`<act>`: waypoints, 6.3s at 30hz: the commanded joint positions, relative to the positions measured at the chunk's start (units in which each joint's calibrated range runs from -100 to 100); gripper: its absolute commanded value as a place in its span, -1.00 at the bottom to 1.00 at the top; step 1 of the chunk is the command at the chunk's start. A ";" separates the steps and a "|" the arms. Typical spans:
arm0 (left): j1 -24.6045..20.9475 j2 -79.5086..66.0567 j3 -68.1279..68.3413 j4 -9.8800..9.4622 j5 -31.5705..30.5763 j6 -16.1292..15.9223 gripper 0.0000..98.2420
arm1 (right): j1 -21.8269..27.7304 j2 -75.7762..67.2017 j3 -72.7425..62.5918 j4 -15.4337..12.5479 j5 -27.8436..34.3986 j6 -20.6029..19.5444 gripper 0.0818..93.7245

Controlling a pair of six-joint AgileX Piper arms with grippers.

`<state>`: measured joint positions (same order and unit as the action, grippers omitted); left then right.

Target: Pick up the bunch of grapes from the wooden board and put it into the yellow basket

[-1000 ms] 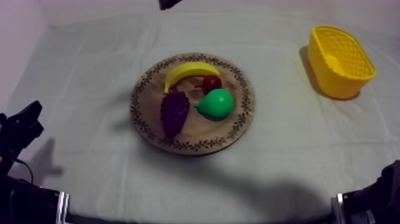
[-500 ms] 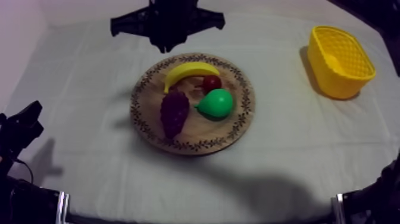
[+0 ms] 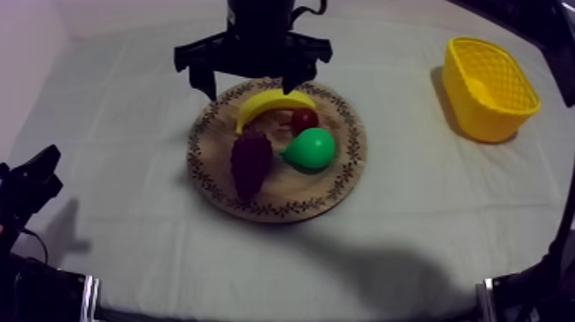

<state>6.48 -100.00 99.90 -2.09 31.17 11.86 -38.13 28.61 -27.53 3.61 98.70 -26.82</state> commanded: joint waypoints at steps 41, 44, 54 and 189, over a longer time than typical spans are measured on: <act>0.00 0.00 -0.02 -0.04 -0.05 -0.01 -1.00 | 3.12 17.27 6.83 -13.04 -17.86 5.55 0.98; 0.00 0.00 -0.02 -0.04 -0.05 -0.01 -1.00 | 3.58 18.76 5.21 -13.80 -16.43 6.20 0.97; 0.00 0.00 -0.02 -0.04 -0.05 -0.01 -1.00 | 3.69 21.37 2.88 -15.02 -16.12 9.53 0.07; 0.00 0.00 -0.02 -0.04 -0.05 -0.06 -1.00 | 47.61 -83.35 92.60 -4.93 -68.91 35.66 -0.15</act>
<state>6.48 -100.00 99.90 -2.09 31.17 11.79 9.58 -48.98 61.84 -1.38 29.91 8.85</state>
